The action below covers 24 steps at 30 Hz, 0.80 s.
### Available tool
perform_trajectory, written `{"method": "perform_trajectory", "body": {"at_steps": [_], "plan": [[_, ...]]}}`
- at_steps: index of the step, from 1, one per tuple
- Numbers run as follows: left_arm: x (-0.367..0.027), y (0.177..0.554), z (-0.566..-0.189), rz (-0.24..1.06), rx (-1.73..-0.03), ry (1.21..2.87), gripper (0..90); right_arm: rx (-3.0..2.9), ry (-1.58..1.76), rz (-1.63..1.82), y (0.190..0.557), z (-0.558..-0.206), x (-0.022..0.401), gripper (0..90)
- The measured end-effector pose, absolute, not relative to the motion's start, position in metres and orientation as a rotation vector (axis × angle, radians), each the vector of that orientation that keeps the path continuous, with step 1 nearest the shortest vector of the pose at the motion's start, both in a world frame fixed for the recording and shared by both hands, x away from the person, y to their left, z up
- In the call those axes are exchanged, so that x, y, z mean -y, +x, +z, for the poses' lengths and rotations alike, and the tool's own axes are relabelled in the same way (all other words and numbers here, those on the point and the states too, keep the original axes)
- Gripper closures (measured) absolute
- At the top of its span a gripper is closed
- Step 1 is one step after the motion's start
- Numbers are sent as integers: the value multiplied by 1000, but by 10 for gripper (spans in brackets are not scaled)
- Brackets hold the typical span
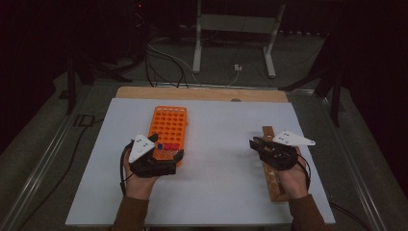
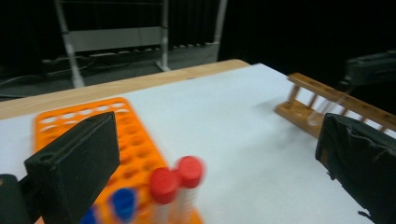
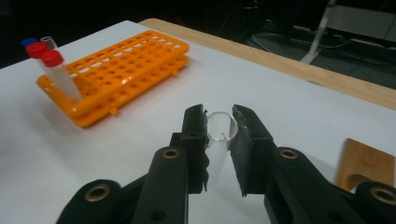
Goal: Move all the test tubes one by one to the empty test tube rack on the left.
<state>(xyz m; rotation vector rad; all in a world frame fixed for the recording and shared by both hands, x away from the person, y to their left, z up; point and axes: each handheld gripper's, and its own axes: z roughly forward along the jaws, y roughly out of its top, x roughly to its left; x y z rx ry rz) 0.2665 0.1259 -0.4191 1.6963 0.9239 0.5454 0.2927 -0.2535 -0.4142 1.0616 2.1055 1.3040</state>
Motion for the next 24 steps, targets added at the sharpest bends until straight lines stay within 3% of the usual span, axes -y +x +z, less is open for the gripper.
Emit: {"method": "perform_trajectory", "body": {"at_steps": [9,24], "plan": [[-78,268,-419,501,-814,1757,16,-2151,1038,1340,287,-413,243,761],[-4,274,-444,435,-703,1899,167,-2244,962,1410,276,-411,222,761]]}}
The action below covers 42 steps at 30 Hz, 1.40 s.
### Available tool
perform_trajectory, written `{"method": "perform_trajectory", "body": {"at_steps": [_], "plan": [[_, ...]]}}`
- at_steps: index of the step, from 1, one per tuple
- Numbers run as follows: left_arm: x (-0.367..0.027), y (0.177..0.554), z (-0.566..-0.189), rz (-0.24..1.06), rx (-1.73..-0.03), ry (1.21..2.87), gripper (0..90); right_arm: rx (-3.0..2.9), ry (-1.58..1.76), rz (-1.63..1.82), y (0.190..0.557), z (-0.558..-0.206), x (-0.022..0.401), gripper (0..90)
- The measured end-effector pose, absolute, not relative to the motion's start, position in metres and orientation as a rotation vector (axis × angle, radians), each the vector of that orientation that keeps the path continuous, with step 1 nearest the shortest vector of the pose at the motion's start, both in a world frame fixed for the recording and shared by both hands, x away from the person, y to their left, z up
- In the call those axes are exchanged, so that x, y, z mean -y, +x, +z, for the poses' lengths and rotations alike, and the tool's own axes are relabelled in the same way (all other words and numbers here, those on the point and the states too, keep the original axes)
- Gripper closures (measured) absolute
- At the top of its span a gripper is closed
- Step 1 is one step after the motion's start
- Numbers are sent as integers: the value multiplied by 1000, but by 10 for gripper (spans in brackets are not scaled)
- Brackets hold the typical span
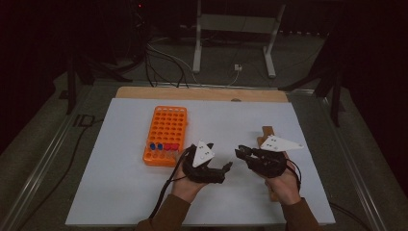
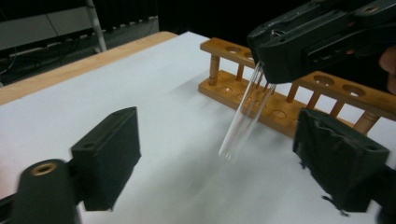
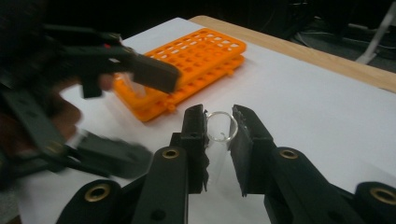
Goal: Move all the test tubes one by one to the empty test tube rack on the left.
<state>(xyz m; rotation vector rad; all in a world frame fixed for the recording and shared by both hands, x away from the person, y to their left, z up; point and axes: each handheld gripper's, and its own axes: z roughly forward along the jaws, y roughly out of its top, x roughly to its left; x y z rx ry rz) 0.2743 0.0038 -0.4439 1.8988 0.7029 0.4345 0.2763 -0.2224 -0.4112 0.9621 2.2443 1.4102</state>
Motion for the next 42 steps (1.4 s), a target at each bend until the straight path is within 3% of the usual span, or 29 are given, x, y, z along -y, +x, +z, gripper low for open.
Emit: {"method": "perform_trajectory", "body": {"at_steps": [6,11,19,27,33,36,42], "plan": [[11,272,-448,448,-652,1917,439,-2268,963,1433,276,-414,219,761],[16,273,-450,422,-630,1924,587,-2277,966,1464,276,-413,219,761],[17,273,-452,391,-603,1925,729,-2303,965,1463,276,-417,217,762],[16,270,-450,406,-582,1924,765,-2295,951,1477,275,-414,218,739],[6,273,-448,422,-627,1916,766,-2253,946,1525,276,-411,226,553],[-1,272,-445,434,-646,1897,766,-2218,952,1535,276,-410,230,392],[-20,268,-439,453,-650,1886,766,-2158,1008,1451,281,-416,236,165]]}}
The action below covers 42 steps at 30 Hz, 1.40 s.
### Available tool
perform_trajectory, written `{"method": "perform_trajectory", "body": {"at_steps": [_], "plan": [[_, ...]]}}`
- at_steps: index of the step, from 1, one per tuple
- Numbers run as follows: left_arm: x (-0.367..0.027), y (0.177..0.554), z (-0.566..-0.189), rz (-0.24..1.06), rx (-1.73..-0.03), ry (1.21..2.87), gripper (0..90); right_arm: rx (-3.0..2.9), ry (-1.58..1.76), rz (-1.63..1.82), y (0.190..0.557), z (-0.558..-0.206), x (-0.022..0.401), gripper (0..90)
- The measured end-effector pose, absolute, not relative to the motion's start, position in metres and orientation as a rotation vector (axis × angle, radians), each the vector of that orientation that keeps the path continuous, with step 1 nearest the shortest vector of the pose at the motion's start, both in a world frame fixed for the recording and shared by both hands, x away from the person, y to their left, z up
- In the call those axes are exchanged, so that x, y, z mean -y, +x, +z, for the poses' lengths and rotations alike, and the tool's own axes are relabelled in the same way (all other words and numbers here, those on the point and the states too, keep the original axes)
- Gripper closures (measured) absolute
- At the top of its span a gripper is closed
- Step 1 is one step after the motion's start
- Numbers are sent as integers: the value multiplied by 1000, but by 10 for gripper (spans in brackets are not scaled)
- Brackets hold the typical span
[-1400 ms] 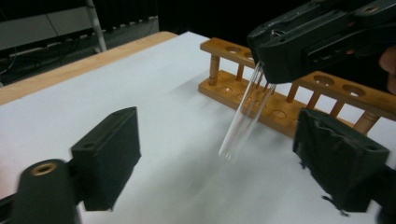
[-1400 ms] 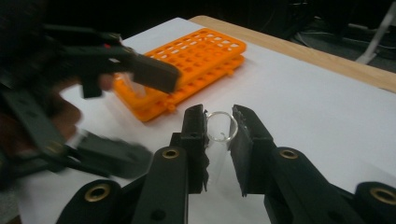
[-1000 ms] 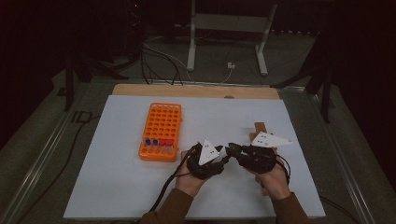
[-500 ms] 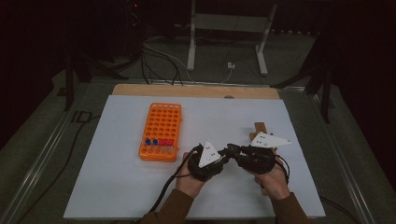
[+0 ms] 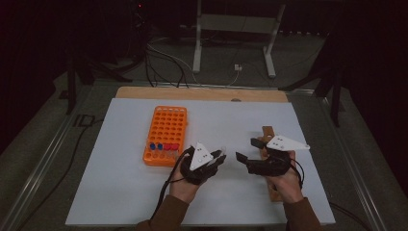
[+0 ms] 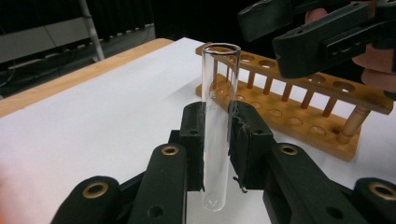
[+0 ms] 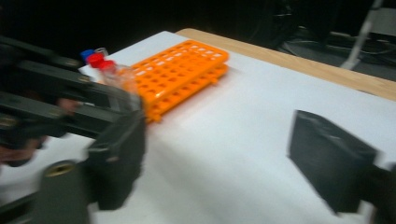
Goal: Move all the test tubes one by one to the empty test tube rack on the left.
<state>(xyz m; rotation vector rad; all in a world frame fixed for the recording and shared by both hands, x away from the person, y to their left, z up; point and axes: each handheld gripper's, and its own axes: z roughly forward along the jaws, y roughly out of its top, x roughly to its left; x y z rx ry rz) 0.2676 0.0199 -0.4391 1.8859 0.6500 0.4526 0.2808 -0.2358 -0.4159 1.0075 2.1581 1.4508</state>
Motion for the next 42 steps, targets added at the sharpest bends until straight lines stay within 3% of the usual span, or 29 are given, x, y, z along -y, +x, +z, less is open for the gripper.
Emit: {"method": "perform_trajectory", "body": {"at_steps": [9,32,42], "plan": [[-60,264,-432,474,-708,1838,766,-2076,1084,1449,281,-415,252,4],[-183,244,-435,648,-964,1694,765,-2008,1136,1420,266,-418,277,0],[-199,273,-465,750,-1125,1638,766,-1988,1135,1428,263,-418,280,0]]}}
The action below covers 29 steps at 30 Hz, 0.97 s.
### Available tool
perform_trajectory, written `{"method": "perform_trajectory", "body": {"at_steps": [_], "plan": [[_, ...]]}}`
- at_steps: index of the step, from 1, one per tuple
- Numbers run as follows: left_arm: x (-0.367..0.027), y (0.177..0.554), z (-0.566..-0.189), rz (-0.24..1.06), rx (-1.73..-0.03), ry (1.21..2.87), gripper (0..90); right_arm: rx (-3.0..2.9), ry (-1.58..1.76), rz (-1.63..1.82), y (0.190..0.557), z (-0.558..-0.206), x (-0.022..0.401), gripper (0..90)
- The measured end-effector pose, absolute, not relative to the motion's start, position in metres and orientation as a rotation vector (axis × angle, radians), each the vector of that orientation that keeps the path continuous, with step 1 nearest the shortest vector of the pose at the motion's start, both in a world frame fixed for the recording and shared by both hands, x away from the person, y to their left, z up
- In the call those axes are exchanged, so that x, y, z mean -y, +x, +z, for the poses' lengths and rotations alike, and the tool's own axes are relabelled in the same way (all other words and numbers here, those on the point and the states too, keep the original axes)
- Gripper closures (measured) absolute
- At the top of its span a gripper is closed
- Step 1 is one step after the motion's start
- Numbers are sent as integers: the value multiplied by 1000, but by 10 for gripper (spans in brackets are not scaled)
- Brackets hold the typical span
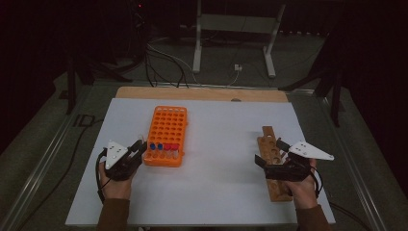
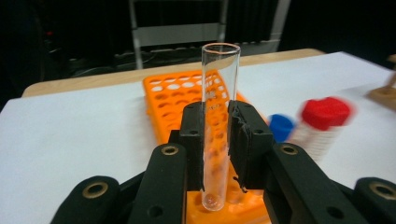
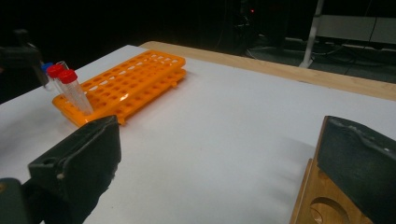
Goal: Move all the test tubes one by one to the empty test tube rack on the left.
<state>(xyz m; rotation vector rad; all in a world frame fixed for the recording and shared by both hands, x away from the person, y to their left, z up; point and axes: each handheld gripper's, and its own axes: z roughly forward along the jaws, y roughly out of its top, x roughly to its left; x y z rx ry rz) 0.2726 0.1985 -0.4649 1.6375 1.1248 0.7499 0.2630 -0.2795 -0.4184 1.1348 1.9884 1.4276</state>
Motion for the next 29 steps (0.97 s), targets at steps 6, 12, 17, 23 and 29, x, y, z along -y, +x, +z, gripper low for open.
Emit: {"method": "perform_trajectory", "body": {"at_steps": [6,12,17,23,29], "plan": [[-192,281,-491,727,-1161,1765,766,-1972,1133,1424,260,-418,284,0],[-189,284,-500,696,-1197,1842,771,-1967,1116,1395,253,-423,285,0],[-202,273,-493,636,-1252,1762,528,-1949,1116,1382,249,-436,289,0],[-222,237,-458,714,-1170,1607,154,-1899,1118,1431,245,-448,299,0],[-241,218,-444,755,-1155,1531,5,-1886,1098,1428,244,-448,299,0]]}}
